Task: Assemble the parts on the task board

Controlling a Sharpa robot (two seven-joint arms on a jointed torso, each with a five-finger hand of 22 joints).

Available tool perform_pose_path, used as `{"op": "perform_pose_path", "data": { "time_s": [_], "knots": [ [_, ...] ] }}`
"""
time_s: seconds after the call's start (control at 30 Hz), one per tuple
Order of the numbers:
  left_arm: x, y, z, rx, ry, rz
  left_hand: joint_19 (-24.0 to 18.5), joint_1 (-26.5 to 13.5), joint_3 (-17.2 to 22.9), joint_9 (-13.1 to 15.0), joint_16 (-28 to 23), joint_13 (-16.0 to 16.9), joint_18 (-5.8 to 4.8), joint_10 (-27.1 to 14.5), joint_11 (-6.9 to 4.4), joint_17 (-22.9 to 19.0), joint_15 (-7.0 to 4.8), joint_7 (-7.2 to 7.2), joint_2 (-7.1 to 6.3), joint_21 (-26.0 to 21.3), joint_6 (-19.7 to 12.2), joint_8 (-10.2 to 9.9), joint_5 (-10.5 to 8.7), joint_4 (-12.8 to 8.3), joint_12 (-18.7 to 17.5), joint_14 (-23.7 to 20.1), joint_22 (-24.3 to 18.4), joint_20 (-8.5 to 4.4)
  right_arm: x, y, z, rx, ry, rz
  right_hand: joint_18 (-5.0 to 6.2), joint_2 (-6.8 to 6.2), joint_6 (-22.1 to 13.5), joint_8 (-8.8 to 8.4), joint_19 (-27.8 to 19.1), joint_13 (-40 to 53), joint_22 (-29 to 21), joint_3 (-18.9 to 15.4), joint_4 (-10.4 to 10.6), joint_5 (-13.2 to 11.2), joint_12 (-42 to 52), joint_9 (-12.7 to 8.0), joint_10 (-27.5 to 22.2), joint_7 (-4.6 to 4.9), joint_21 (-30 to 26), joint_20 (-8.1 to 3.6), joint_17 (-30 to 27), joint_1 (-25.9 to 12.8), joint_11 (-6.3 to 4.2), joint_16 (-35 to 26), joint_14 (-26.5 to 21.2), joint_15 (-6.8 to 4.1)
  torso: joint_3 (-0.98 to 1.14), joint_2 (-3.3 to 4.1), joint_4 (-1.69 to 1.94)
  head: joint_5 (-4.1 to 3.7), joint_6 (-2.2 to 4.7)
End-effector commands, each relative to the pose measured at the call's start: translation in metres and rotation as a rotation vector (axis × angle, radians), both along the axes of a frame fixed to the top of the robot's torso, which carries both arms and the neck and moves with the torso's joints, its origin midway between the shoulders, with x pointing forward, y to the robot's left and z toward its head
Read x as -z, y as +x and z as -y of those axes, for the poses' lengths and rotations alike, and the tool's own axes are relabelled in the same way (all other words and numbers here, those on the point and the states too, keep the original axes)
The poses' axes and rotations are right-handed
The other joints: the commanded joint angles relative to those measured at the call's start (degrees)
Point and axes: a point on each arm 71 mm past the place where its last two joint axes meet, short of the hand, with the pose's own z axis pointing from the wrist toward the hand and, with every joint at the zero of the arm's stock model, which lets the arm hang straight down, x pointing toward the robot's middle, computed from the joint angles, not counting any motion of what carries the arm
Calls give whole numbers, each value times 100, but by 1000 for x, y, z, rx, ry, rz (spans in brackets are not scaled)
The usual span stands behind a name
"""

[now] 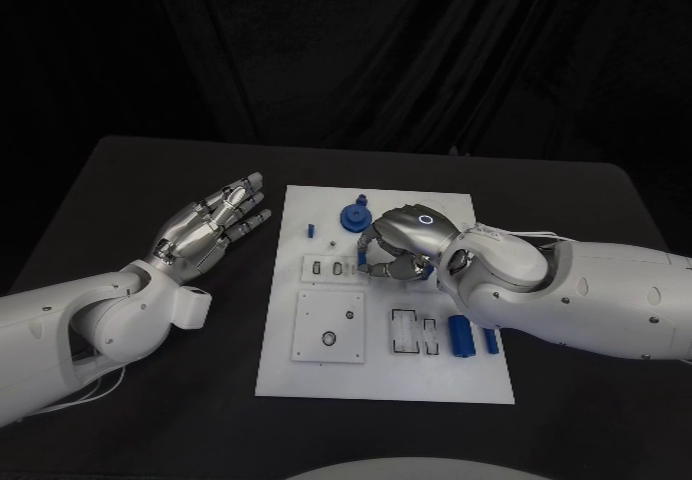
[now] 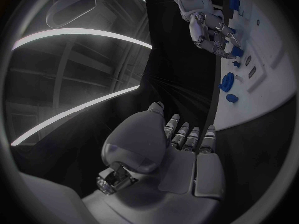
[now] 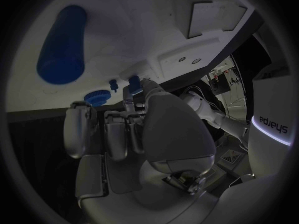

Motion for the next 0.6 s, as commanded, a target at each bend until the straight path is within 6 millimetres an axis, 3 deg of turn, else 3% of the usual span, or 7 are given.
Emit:
{"op": "perform_pose_path", "data": {
  "time_s": [0.03, 0.47, 0.6],
  "knots": [
    [-1, -1, 2, 14, -15, 8, 5, 60, 45, 0, -35, -6, 37, -23, 26, -7, 23, 20, 21, 23, -21, -21, 24, -3, -16, 5, 9, 39, 3, 1, 0, 27, -24, -8, 67, -44, 123, -32, -52, 1506, 1121, -4, -1, 14, 31, 10, 607, -138, -37, -6, 1507, -39, -5, 17, 600, -30, -1, -4, -18, 14, -5],
    [0, 0, 0, 12, -13, 7, 5, 60, 45, 0, -35, -6, 37, -23, 26, -7, 23, 20, 21, 23, -21, -21, 24, -3, -16, 5, 9, 39, 9, 1, -4, 27, -33, -22, 88, -86, 14, -128, -109, 1502, 1091, -21, -29, -198, 27, 36, 602, -90, -128, 23, 1507, -84, 32, 17, 600, 3, -11, -15, 7, 6, -29],
    [0, 0, 0, 12, -12, 6, 5, 65, 52, 0, -35, -7, 37, -26, 34, -7, 27, 22, 20, 23, -26, -22, 24, -7, -18, 4, 9, 41, 10, 0, -5, 19, -30, -21, 92, -120, -169, -248, -118, 1495, 1087, -50, -24, -292, 21, 33, 592, -62, -146, 38, 1507, -149, 44, 17, 600, 15, -9, -14, 4, 11, -43]
  ]
}}
